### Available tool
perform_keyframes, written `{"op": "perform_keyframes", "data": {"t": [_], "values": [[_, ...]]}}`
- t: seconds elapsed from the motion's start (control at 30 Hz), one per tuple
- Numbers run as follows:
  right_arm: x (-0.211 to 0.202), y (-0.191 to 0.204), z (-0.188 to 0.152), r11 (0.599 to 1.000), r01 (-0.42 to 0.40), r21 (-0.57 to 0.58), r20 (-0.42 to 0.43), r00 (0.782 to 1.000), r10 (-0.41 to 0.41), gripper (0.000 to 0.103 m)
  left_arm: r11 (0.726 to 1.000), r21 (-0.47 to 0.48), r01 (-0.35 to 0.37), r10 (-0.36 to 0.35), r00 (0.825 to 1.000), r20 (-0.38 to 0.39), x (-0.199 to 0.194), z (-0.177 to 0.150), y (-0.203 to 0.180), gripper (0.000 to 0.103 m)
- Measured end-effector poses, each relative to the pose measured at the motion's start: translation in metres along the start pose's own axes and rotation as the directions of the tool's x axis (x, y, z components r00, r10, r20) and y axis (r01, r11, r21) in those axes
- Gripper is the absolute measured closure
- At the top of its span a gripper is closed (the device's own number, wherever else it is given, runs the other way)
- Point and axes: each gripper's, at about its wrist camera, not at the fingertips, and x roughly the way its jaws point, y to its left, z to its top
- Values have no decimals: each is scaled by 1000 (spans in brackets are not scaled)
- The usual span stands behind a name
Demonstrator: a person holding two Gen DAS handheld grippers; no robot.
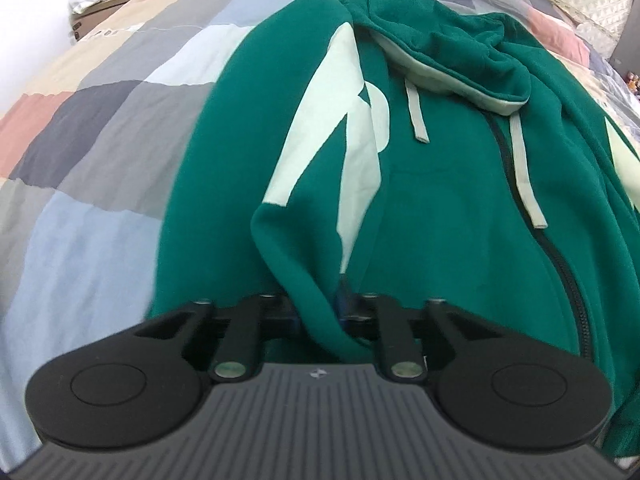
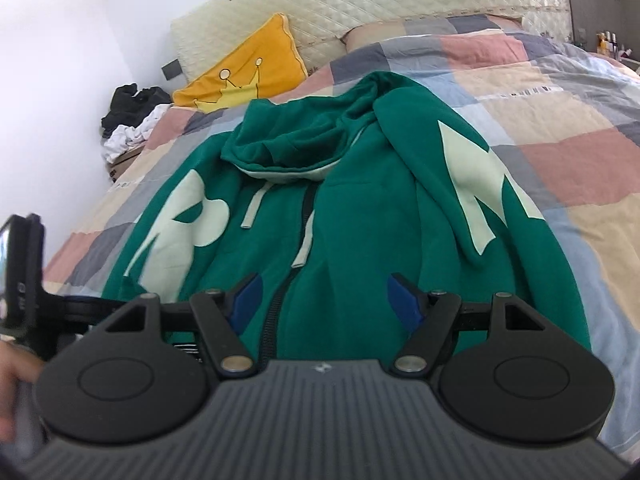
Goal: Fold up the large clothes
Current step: 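Grasp a hoodie sleeve with the left tool, pull it outward, release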
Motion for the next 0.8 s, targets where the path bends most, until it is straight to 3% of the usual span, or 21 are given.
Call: {"op": "perform_keyframes", "data": {"t": [0.1,0.2,0.27,0.43,0.63,0.8], "values": [[0,-3,-1,1000,4,14,-5,1000,-4,31,1000,-21,2,-2,1000,5,-15,19,24,94],[1,-4,-1,1000,11,15,-10,1000,-10,31,994,-112,2,0,1000,21,-36,47,64,95],[3,-3,0,1000,15,7,-8,1000,-15,31,981,-192,12,-2,999,53,-52,69,95,95],[10,0,2,1000,21,-20,16,1000,-20,31,940,-341,-30,82,987,139,-80,129,171,95],[18,7,10,998,30,-61,92,995,-24,31,905,-393,-160,250,949,190,-75,200,233,95],[31,7,19,996,54,-76,133,990,-43,31,841,-498,-211,343,920,190,-44,253,294,95]]}}
